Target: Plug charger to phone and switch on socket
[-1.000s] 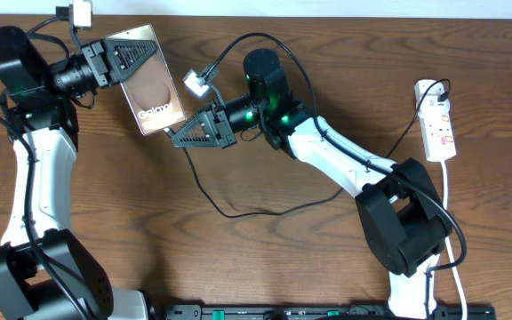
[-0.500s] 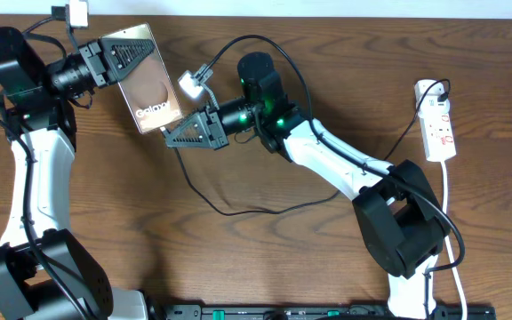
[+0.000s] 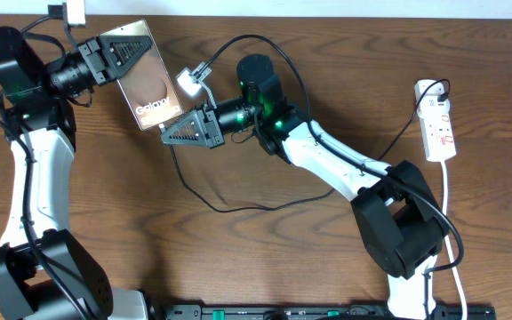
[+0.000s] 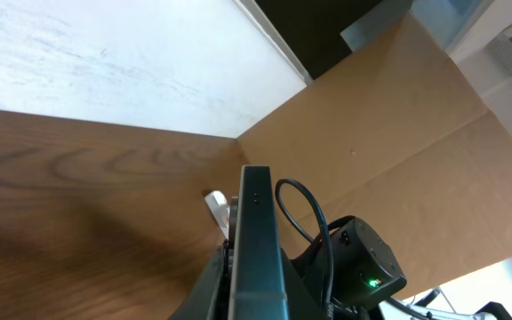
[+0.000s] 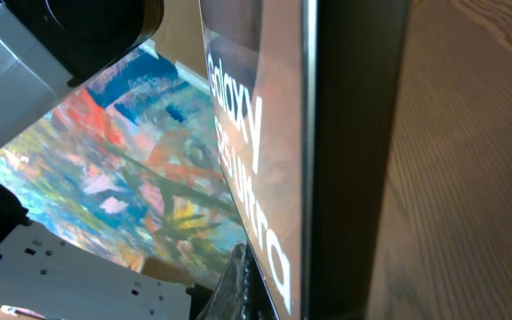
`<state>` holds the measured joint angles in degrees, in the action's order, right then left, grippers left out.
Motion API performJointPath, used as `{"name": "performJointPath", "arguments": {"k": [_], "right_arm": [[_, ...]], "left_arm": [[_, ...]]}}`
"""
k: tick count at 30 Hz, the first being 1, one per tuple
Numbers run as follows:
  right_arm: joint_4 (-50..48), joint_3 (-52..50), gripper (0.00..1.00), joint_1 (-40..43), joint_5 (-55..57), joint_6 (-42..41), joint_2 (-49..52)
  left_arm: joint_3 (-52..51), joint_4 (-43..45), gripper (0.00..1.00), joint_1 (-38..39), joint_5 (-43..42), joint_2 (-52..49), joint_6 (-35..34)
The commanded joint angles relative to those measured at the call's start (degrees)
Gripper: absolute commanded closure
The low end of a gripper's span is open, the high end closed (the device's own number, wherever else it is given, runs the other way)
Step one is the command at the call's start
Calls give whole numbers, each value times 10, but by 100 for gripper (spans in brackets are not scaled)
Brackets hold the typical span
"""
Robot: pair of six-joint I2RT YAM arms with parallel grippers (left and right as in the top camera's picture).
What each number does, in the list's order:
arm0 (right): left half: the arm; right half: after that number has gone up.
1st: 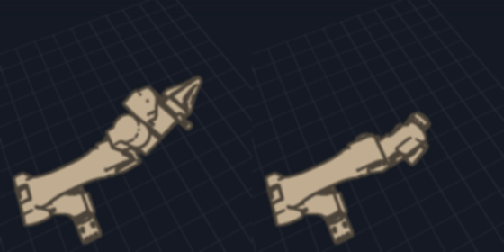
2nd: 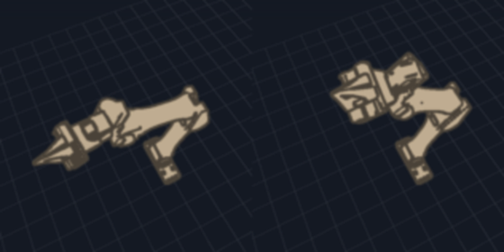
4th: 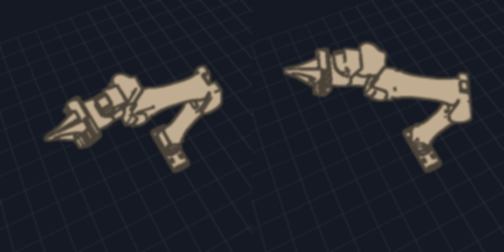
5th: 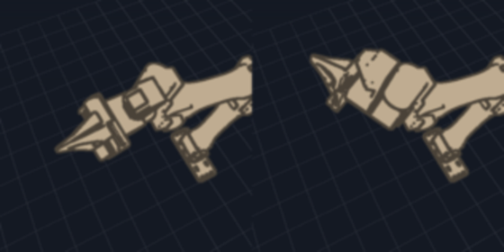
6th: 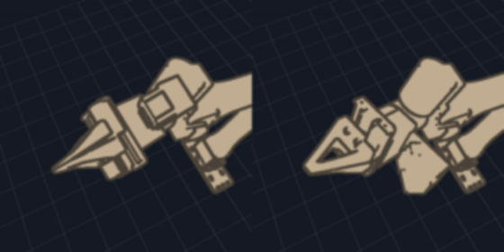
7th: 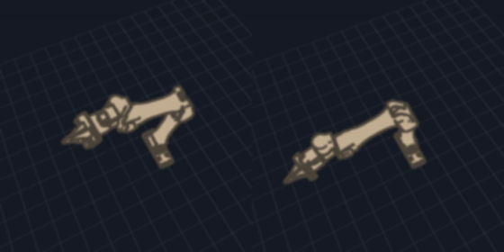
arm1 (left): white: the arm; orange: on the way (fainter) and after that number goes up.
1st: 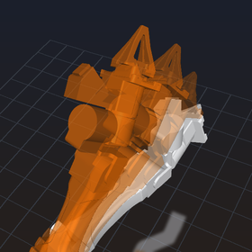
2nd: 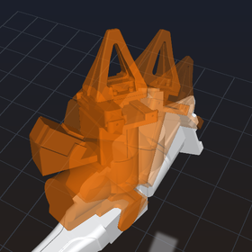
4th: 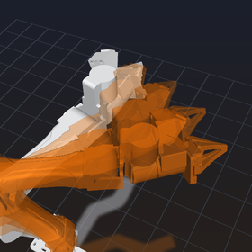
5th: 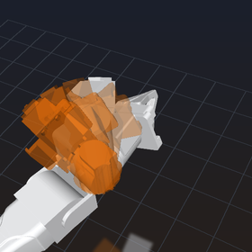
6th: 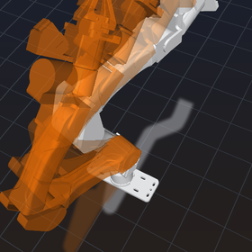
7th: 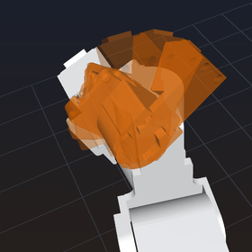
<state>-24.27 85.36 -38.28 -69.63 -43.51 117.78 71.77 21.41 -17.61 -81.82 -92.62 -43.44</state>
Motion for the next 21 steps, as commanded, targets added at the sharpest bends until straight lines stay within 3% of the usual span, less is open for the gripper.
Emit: {"name": "performJointPath", "arguments": {"k": [1, 21], "right_arm": [[-17, 16, 99, 4, 99, -8, -5], [1, 16, 99, 28, 84, -6, -5]], "left_arm": [[0, -8, 93, 13, -71, 1, -14], [0, -7, 92, 13, -60, 1, -11]]}}
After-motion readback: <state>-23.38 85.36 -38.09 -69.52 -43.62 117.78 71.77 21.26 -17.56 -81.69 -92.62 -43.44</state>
